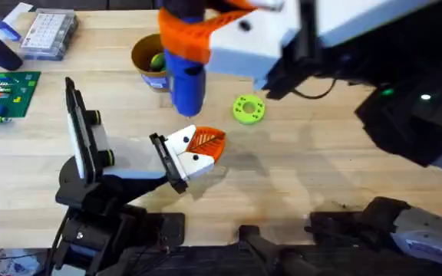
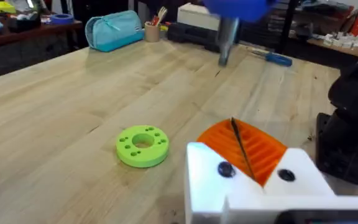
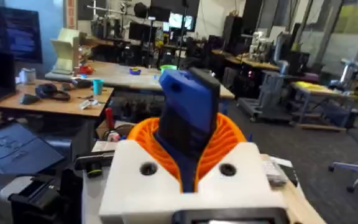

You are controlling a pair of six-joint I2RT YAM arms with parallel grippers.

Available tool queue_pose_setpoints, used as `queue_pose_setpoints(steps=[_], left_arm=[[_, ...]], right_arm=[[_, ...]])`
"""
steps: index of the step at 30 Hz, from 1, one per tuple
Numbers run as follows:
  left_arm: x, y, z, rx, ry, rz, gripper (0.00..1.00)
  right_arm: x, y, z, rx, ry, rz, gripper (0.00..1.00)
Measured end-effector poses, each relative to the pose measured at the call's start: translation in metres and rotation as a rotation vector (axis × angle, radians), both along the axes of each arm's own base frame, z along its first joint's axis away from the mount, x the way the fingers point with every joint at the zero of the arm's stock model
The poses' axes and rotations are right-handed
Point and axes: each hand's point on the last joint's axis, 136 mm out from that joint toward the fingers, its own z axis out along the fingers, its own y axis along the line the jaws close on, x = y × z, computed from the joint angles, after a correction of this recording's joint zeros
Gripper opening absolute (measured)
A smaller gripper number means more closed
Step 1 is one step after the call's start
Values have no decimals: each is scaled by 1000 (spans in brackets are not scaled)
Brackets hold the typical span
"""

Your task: Pick up the gripper from the table and insert it into the empty holder that is missing its gripper. Then pick up a screw, insert it into the mounting hole, and use the screwdriver to tighten it. Finally, clean up the table by picking up the vegetable and placing it into the bucket.

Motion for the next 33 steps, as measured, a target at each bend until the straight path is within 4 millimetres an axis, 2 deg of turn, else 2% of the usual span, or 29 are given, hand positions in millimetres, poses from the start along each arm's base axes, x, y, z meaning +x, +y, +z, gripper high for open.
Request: queue_pose_setpoints(steps=[5,21,33], left_arm=[[0,0,0,0,0,0,12],[0,0,0,0,0,0,12],[0,0,0,0,0,0,12]], right_arm=[[-3,-11,13,27,-32,-18,77],[-2,-10,12,23,-28,-18,76],[12,2,-24,-77,89,-18,76]])
